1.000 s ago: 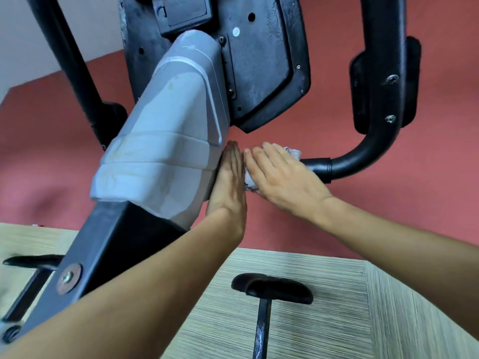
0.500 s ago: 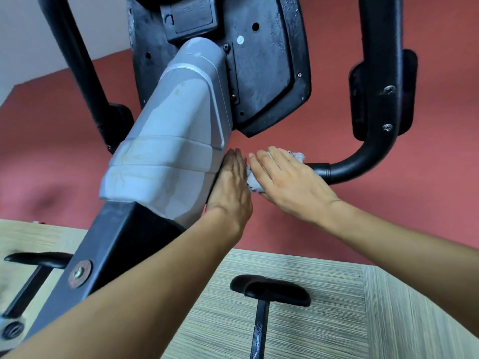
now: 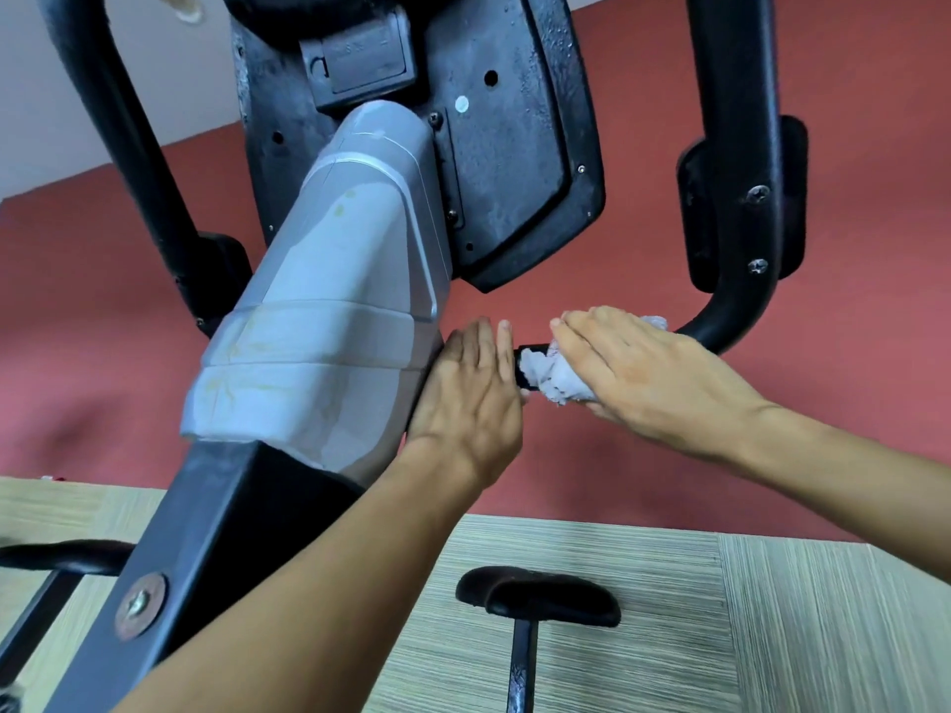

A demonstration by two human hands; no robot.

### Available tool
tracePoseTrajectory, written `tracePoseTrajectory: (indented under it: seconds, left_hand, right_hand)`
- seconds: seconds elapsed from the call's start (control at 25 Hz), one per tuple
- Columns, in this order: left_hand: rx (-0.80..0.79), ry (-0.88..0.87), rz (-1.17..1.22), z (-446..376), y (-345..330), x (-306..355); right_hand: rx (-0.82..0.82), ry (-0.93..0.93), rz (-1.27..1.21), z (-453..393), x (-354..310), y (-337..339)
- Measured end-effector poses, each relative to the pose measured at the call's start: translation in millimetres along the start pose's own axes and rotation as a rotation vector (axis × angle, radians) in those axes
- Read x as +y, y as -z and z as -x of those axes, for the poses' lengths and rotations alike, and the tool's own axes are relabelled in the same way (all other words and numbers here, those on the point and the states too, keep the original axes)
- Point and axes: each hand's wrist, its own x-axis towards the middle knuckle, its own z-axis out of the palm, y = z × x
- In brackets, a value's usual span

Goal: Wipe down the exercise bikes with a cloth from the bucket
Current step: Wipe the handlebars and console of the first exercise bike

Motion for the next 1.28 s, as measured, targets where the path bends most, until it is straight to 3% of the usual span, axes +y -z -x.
tracePoseTrajectory:
  seconds: [0.16, 0.28, 0.4, 0.52, 0.64, 0.72, 0.88, 1.0, 1.16, 1.28]
  left_hand:
    - [0.026, -0.078, 0.048, 6.0, 16.5, -1.1]
    - [-0.071, -0.037, -0.022, 15.2, 17.3, 9.4]
    - [-0.096, -0.002, -0.001, 17.5, 17.7, 15.8]
    - [-0.042, 0.036, 0.097, 16.3, 12.1, 20.8]
    - [-0.029, 0.063, 0.215, 4.6, 1.6, 28.6]
    - [-0.033, 0.005, 0.409, -6.9, -11.9, 34.4]
    - [-0.028, -0.065, 0.775, -12.2, -25.6, 31.2]
    - [-0.007, -0.043, 0.79, -12.3, -29.9, 30.9]
    - [0.005, -0.036, 0.883, -15.2, -30.7, 30.6]
    - [-0.049, -0.006, 0.992, -15.5, -27.8, 29.0]
  right_hand:
    - [0.008, -0.067, 0.087, -10.3, -11.2, 3.1]
    - [-0.12, -0.066, -0.054, -41.0, -43.4, -5.7]
    - [-0.022, -0.001, 0.054, -4.4, -6.9, -1.7]
    - [0.004, 0.054, 0.151, 44.6, 31.0, 9.0]
    - [-0.019, -0.013, 0.209, 26.8, 27.9, 8.9]
    - [-0.065, -0.038, 0.161, 4.7, 16.4, 6.0]
    - [-0.01, 0.002, 0.154, 23.3, 22.0, 5.6]
    - [-0.006, -0.015, 0.214, 27.9, 19.9, 10.1]
    - [0.011, -0.283, 0.009, -4.4, 2.3, 7.0]
    - [0.046, -0.227, 0.04, 13.0, 4.9, 6.1]
